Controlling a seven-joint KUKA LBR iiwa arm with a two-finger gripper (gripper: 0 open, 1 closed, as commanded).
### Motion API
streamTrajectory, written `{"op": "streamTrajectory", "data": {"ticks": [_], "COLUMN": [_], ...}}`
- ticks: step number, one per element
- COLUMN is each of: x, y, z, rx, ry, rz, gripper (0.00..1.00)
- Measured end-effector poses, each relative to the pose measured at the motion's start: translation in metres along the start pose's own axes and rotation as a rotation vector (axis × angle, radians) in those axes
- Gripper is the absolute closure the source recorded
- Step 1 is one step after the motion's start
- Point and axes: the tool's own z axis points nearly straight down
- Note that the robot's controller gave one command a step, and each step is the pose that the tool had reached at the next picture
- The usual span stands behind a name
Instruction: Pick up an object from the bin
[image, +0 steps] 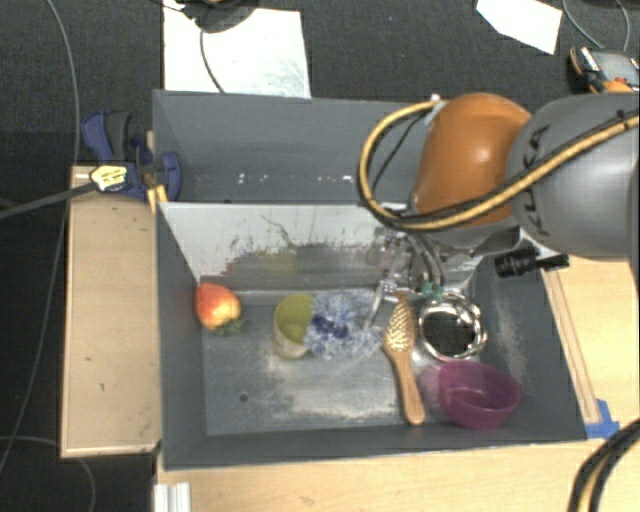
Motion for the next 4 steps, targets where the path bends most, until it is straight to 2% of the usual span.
{"op": "streamTrajectory", "data": {"ticks": [1,2,3,4], "x": [0.010,0.028,0.022,0.019], "y": [-0.009,0.015,-0.002,0.040], "z": [0.008,0.022,0.062,0.028], "rx": [0.000,-0.001,0.000,-0.007], "ry": [-0.001,-0.003,-0.004,-0.011], "rz": [-0.077,0.014,0.004,0.010], "gripper": [0.00,0.00,0.00,0.00]}}
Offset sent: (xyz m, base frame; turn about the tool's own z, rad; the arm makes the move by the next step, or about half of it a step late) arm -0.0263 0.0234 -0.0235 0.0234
